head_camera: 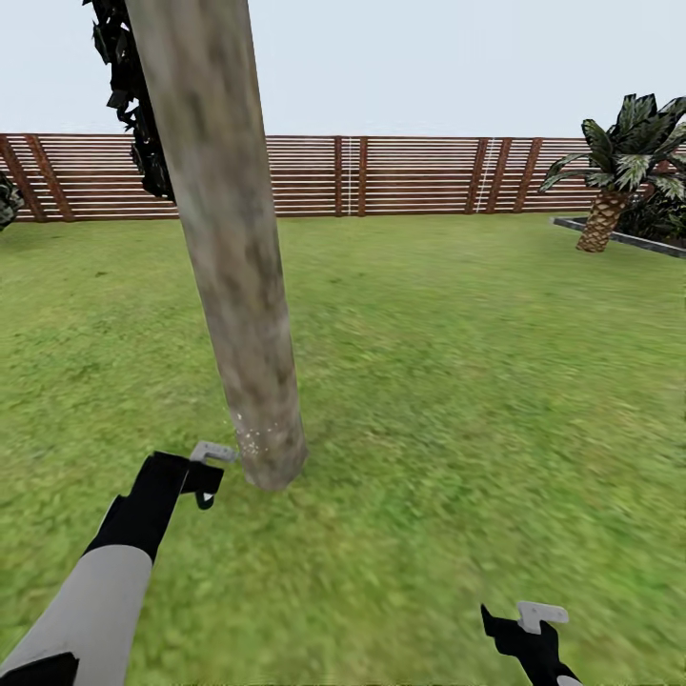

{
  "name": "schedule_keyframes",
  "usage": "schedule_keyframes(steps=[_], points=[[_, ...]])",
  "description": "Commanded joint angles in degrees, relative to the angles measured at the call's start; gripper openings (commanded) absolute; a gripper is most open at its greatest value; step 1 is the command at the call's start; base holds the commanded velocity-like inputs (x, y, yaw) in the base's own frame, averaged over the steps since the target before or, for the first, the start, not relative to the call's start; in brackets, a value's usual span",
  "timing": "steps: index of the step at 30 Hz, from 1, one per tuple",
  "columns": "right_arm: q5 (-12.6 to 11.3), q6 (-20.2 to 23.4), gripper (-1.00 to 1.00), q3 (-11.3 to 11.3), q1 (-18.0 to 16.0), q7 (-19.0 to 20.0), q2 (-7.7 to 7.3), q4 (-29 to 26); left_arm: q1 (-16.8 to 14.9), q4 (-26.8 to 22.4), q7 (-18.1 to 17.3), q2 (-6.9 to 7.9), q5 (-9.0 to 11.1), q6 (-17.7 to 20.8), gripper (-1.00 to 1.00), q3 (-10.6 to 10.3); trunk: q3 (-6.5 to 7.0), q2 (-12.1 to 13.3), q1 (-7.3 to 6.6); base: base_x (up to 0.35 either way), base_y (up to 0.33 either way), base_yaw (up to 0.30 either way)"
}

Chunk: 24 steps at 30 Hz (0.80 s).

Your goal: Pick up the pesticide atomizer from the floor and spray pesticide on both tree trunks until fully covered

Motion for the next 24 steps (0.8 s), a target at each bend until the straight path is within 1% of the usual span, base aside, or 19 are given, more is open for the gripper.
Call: schedule_keyframes(steps=[1, 2, 4, 5, 6, 7, 9, 11, 12, 13, 14, 16, 18, 20, 21, 22, 23, 24], points=[[0.0, 0.0, 1.0, 0.0, 0.0, 0.0, 0.0, 0.0, 0.0, -0.1, 0.0, -0.01, 0.0, 0.0, -1.0, 0.0, 0.0, 0.0, 0.0, -0.032, 0.0, 0.0], [0.0, 0.0, 1.0, 0.0, 0.0, 0.0, 0.0, 0.0, 0.0, -0.2, 0.0, -0.1, 0.0, 0.0, -1.0, 0.0, 0.0, 0.0, 0.0, -0.016, 0.0, 0.0], [0.0, 0.0, 1.0, 0.0, 0.0, 0.0, 0.0, 0.0, -0.1, -0.3, 0.0, -2.11, -0.1, 0.6, -1.0, -2.1, 0.0, 0.0, 0.0, -0.004, 0.0, 0.0], [0.0, 0.0, 1.0, 0.0, 0.0, 0.0, 0.0, 0.0, -0.2, -0.4, 0.0, -2.74, -0.1, 0.8, -1.0, -2.9, 0.0, 0.0, 0.0, -0.001, 0.0, 0.0], [0.0, 0.0, 1.0, 0.0, 0.0, 0.0, 0.0, 0.0, -0.3, -0.4, -0.1, -2.96, -0.1, 0.9, -1.0, -3.2, 0.0, 0.0, 0.0, 0.0, 0.0, 0.0], [0.0, 0.0, 1.0, 0.0, 0.0, 0.0, 0.0, 0.0, -0.4, -0.5, -0.1, -2.83, 0.0, 1.1, -1.0, -3.2, 0.0, 0.0, 0.0, 0.0, 0.0, 0.0], [0.0, 0.0, 1.0, 0.0, 0.0, 0.0, -0.01, 0.0, -0.5, -1.4, -0.3, -0.2, 0.0, 1.6, -1.0, -2.8, 0.0, 0.0, 0.0, 0.0, 0.0, 0.0], [0.0, 0.0, 1.0, 0.0, 0.0, 0.0, -0.01, 0.0, -0.5, -1.8, -1.8, 1.67, 0.0, 1.6, -1.0, -2.1, 0.0, 0.0, 0.0, 0.0, 0.0, 0.0], [0.0, 0.0, 1.0, 0.0, 0.0, 0.0, -0.01, 0.0, -0.6, -2.0, -4.1, 3.0, -0.1, 1.6, -1.0, -1.2, 0.0, 0.0, 0.0, 0.0, 0.0, 0.0], [0.0, 0.0, 1.0, 0.0, 0.0, 0.0, 0.0, 0.0, -0.7, -2.0, -7.3, 4.71, -0.1, 1.7, -1.0, 0.0, 0.0, 0.0, 0.0, 0.0, 0.0, 0.0], [0.0, 0.0, 1.0, 0.0, 0.0, 0.0, 0.0, 0.0, -0.7, -2.1, -8.8, 5.55, -0.2, 1.7, -1.0, 0.5, 0.0, 0.0, 0.0, 0.0, 0.0, 0.0], [0.0, 0.0, 1.0, 0.0, 0.0, 0.0, -0.01, 0.0, -0.5, -2.7, -9.8, 6.04, -0.3, 1.7, -1.0, 0.8, 0.0, 0.0, 0.0, 0.0, 0.0, 0.0], [0.0, 0.0, 1.0, 0.0, 0.0, 0.0, 0.0, 0.0, 0.0, -5.4, -10.3, 5.58, -0.4, 1.9, -1.0, 0.6, 0.0, 0.0, 0.0, 0.0, 0.0, 0.0], [0.0, 0.0, 1.0, 0.0, 0.0, 0.0, -0.01, 0.0, -0.1, -7.8, -10.4, 4.53, -0.3, 4.5, -1.0, -0.4, 0.0, 0.0, 0.0, 0.0, 0.0, 0.0], [0.0, 0.0, 1.0, 0.0, 0.0, 0.0, 0.0, 0.0, -0.1, -9.0, -10.4, 3.7, -0.3, 6.8, -1.0, -1.8, 0.0, 0.0, 0.0, 0.0, 0.0, 0.0], [0.0, 0.0, 1.0, 0.0, 0.0, 0.0, 0.0, 0.0, -0.3, -9.6, -10.4, 3.21, -0.3, 8.3, -1.0, -2.9, 0.0, 0.0, 0.0, 0.0, 0.0, 0.0], [0.0, 0.0, 1.0, 0.0, 0.0, 0.0, -0.02, 0.0, -0.6, -10.9, -10.5, 2.55, -0.2, 10.6, -1.0, -5.5, 0.0, 0.0, 0.0, 0.0, 0.0, 0.0], [0.0, 0.0, 1.0, 0.0, 0.0, 0.0, -0.04, 0.0, -0.7, -11.9, -10.5, 2.26, -0.2, 11.6, -1.0, -7.2, 0.0, 0.0, 0.0, 0.0, 0.0, 0.0]])
